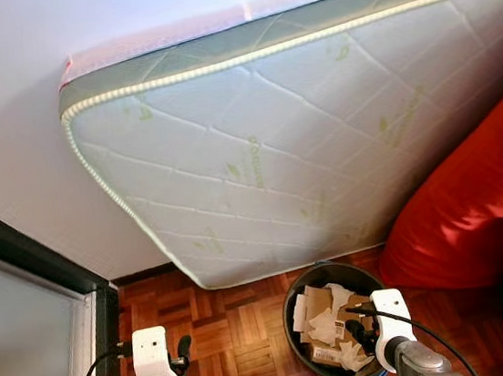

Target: Clean up the room

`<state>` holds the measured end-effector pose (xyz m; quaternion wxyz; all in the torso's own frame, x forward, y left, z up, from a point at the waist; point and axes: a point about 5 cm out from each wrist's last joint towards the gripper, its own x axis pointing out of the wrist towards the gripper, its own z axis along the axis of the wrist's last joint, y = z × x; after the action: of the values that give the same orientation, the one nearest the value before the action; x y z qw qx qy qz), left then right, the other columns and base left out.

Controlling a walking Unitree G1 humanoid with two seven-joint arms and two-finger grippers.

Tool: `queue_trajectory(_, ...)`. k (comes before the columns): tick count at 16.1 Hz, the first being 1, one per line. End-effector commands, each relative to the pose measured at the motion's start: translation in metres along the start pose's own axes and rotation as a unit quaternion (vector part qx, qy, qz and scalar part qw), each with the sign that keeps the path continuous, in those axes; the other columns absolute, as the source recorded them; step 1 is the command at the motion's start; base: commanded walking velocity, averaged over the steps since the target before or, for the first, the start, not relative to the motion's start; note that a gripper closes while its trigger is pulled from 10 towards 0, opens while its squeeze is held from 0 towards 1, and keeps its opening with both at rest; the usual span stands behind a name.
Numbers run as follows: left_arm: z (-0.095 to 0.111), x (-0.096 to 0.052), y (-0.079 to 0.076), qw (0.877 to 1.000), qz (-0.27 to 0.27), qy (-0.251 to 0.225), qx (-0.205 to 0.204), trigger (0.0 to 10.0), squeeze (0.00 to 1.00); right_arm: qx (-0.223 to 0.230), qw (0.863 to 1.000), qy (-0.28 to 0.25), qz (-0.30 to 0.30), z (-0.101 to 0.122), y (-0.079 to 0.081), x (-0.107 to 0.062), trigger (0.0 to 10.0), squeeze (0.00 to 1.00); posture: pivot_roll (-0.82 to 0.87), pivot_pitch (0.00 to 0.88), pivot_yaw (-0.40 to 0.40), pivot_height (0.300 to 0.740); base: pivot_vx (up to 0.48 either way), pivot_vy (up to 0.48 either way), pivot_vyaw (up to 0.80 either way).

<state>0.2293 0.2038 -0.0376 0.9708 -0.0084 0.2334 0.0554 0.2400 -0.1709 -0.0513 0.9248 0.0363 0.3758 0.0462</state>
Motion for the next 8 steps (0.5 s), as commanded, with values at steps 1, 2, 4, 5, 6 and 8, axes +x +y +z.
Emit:
queue_trajectory(1,-0.0131,-0.0063,0.0042,1.0,0.006,0.024,0.004,10.0,0.0,-0.004,1.0,0.016,0.008,-0.0113,0.0025,-0.0019,10.0,0.0,0.07,0.188,0.072,0.74,0.0,0.0,0.0)
queue_trajectory(2,-0.0136,-0.0064,0.0042,1.0,0.006,0.025,0.003,10.0,0.0,-0.007,1.0,0.013,0.009,-0.0108,0.0024,-0.0019,10.0,0.0,0.07,0.186,0.072,0.74,0.0,0.0,0.0)
queue_trajectory(4,-0.0149,-0.0067,0.0039,1.0,0.006,0.029,0.003,10.0,0.0,-0.006,1.0,0.009,0.005,-0.0105,0.002,-0.0021,10.0,0.0,0.07,0.185,0.072,0.74,0.0,0.0,0.0)
queue_trajectory(5,-0.0171,-0.0076,0.003,0.999,0.005,0.034,0.002,10.0,0.0,-0.02,1.0,0.011,0.007,-0.0103,0.0017,-0.0021,10.0,0.0,0.07,0.185,0.071,0.74,0.0,0.0,0.0)
queue_trajectory(6,-0.0183,-0.008,0.0026,0.999,0.005,0.037,-0.001,10.0,0.0,-0.02,1.0,0.012,0.006,-0.0105,0.0015,-0.0022,10.0,0.0,0.07,0.187,0.071,0.74,0.0,0.0,0.0)
queue_trajectory(8,-0.0195,-0.0083,0.0026,0.999,0.007,0.041,-0.004,10.0,0.0,-0.008,1.0,0.013,0.001,-0.0115,0.0011,-0.0023,10.0,0.0,0.07,0.192,0.07,0.74,0.0,0.48,0.0)
